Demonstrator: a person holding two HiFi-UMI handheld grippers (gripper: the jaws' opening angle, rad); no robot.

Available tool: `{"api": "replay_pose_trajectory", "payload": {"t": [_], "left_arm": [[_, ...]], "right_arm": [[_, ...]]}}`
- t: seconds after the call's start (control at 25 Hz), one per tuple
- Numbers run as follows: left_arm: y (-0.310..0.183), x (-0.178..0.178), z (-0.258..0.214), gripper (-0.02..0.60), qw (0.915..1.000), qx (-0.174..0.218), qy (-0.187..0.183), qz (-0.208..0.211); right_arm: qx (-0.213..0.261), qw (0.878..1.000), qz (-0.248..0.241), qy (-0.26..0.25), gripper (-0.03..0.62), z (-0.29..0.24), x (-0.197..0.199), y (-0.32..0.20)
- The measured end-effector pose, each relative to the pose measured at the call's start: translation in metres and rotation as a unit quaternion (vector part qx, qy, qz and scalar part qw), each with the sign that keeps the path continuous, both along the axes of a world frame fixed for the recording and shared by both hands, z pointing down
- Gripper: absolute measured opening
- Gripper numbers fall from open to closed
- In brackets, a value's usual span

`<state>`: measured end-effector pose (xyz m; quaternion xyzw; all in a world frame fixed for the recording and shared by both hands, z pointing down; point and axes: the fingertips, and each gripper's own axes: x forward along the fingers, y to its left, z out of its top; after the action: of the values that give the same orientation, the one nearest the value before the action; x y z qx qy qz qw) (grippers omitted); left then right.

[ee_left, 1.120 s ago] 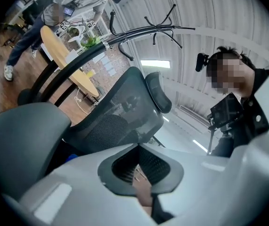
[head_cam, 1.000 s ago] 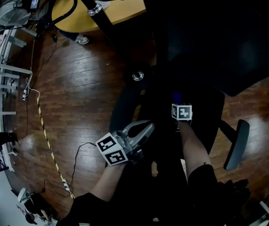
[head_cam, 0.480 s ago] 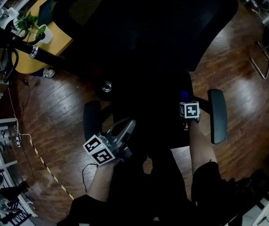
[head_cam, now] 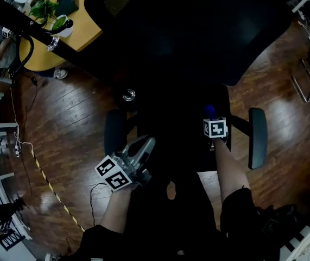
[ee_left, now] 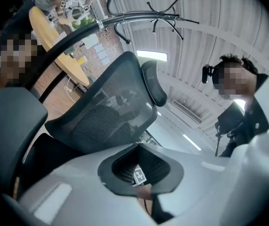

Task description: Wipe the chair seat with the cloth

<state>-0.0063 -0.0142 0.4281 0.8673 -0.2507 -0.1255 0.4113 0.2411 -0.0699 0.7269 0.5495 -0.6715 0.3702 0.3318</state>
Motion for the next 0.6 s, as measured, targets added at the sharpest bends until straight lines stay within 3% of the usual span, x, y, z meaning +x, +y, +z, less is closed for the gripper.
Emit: {"api": "replay_pose_trajectory", "payload": {"t": [0.2,0.36,0.48,0.6], "left_arm": [[0.0,-0.035,-0.008,-0.005,0.9985,0.006,0.002,-0.055],[0.013,-0.072,0.003,-0.005,0.9959,0.013,0.003,-0.089],[0.016,-0.09,0.007,-0.005,0.9943,0.013,0.003,-0.106],[0.018,-0.102,0.008,-0.006,0.9928,0.012,0.003,-0.119]], "right_arm": [[0.006,0.99,-0.12,-0.075,0.036,-0.01,-0.148,-0.032],[-0.013,0.974,-0.189,-0.124,0.035,0.006,-0.259,-0.011],[-0.036,0.964,-0.232,-0.126,0.035,0.019,-0.305,0.012],[-0.016,0.962,-0.245,-0.122,0.035,0.02,-0.315,0.019]]}}
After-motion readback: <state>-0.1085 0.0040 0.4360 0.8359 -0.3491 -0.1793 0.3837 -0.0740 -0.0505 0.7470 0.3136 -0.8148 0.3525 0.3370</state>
